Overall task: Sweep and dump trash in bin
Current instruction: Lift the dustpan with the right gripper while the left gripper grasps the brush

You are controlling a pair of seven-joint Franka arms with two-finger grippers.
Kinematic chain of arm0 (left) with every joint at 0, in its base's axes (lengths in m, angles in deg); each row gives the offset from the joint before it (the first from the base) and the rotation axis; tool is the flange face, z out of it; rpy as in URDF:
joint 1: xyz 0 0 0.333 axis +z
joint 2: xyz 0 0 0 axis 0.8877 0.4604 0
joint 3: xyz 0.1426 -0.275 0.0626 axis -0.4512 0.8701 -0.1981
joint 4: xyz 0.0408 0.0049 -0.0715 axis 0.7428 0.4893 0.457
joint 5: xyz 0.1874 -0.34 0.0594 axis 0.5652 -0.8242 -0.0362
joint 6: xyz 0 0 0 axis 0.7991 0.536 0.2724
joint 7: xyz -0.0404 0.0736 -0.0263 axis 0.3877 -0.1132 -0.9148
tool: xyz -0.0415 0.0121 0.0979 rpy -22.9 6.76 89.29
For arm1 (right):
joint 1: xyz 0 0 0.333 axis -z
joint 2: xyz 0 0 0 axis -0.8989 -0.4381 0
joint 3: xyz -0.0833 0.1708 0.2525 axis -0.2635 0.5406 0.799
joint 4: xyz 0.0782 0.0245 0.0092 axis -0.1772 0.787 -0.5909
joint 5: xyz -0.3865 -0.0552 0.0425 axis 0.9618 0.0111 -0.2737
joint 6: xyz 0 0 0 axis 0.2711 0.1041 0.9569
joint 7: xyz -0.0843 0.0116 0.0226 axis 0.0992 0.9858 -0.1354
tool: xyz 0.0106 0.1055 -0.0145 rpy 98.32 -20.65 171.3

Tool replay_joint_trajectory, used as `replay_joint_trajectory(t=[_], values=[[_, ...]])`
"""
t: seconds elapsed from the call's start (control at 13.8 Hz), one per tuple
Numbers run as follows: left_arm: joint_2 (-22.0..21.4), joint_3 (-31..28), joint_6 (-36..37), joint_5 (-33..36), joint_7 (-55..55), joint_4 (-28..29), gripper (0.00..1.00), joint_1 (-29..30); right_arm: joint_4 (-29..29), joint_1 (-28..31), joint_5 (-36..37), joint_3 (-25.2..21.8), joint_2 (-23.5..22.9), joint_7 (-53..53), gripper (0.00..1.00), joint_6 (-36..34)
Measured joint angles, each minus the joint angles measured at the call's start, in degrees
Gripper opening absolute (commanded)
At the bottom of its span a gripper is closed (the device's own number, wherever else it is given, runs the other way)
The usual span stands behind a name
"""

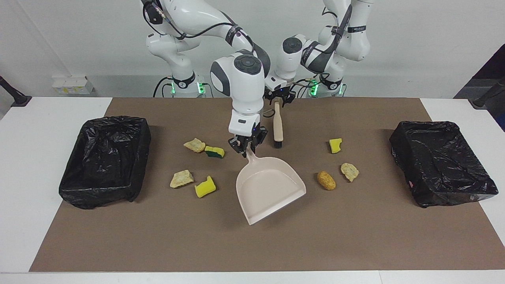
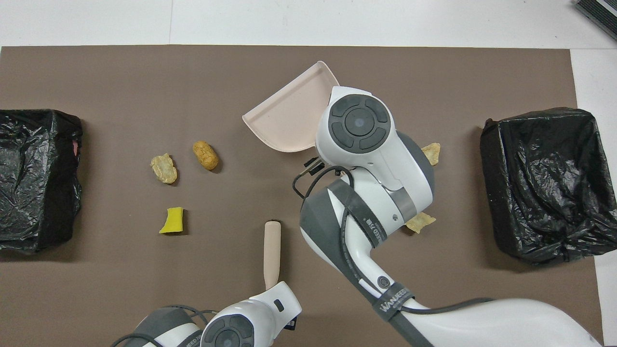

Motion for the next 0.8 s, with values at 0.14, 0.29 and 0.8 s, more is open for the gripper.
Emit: replay_joint_trajectory(t=[0.14,0.29,0.8], values=[[0.05,-0.64,1.50,0.00,-0.24,-0.76,0.00,0.28,0.49,1.53,-0.02,-0.06,-0.07,-14.10,0.00,0.34],[-0.11,-1.07,5.19,0.00,-1.88,-2.74,0.00,2.02,0.50,2.01,-0.01,-0.06,-0.15,-25.16,0.00,0.45],[-10.81,-1.96,31.06,1.71,-16.51,-8.71,0.00,22.10,0.44,3.34,1.81,-0.14,-1.22,-51.76,0.00,-0.87]])
